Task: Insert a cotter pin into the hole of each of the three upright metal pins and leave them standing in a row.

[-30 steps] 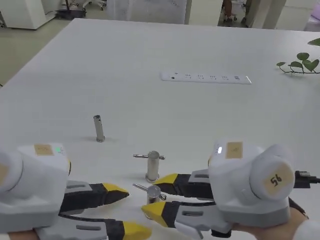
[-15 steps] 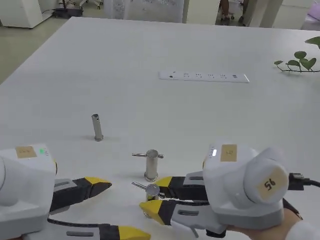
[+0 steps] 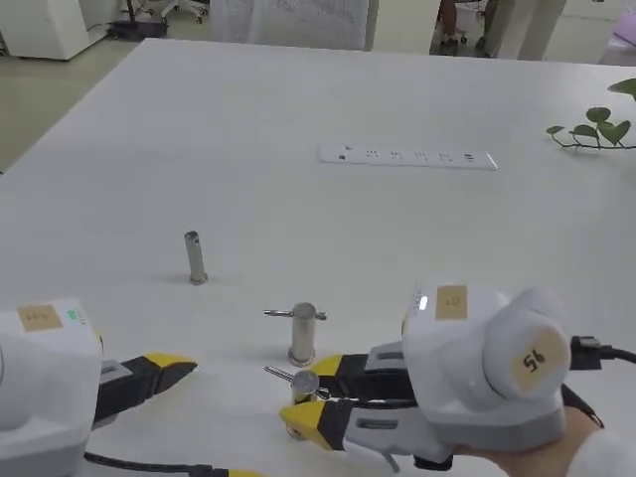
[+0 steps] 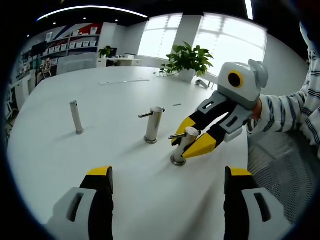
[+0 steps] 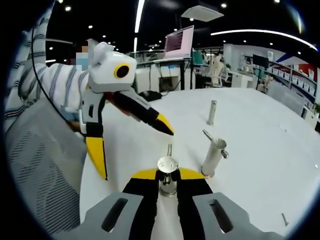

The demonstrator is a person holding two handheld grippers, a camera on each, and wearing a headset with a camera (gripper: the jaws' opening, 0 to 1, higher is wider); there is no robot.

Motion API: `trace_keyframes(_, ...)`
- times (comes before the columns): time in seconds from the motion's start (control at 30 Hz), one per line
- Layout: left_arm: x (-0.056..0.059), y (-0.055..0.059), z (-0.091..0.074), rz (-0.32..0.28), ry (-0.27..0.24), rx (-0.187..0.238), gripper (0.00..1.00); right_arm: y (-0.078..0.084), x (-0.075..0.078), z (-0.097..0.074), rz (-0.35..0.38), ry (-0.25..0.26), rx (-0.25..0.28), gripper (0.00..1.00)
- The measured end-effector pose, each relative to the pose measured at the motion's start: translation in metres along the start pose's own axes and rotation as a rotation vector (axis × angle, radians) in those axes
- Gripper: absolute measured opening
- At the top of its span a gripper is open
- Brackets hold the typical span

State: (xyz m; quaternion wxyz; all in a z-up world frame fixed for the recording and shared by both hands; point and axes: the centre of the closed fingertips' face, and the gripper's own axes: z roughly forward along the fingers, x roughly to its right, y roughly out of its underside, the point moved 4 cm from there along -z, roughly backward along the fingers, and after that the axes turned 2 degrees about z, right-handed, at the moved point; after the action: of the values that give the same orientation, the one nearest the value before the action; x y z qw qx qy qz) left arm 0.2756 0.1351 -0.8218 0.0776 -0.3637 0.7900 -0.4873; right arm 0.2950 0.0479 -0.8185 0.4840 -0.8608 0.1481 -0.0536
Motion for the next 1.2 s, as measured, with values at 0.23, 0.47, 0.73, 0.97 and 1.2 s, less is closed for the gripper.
trace_keyframes(0.23,0.001,-0.003,-0.003,0.007,-0.004,0.000,0.92,0.000,0.003,-0.002,-0.009,-0.035,-0.019,0.13)
trace_keyframes(0.47,0.000,-0.003,-0.004,0.015,-0.014,-0.008,0.93,0.005,0.013,-0.020,-0.124,-0.103,-0.051,0.13)
trace_keyframes(0.73,0.001,-0.003,-0.004,0.010,-0.017,-0.024,0.92,0.007,0.035,-0.043,-0.156,-0.182,-0.025,0.13)
trace_keyframes(0.97,0.001,-0.001,-0.006,0.003,-0.020,-0.039,0.92,0.008,0.059,-0.061,-0.160,-0.188,-0.003,0.13)
trace_keyframes(1.2,0.002,0.001,-0.006,-0.007,-0.022,-0.047,0.92,0.010,0.076,-0.068,-0.193,-0.205,-0.035,0.13)
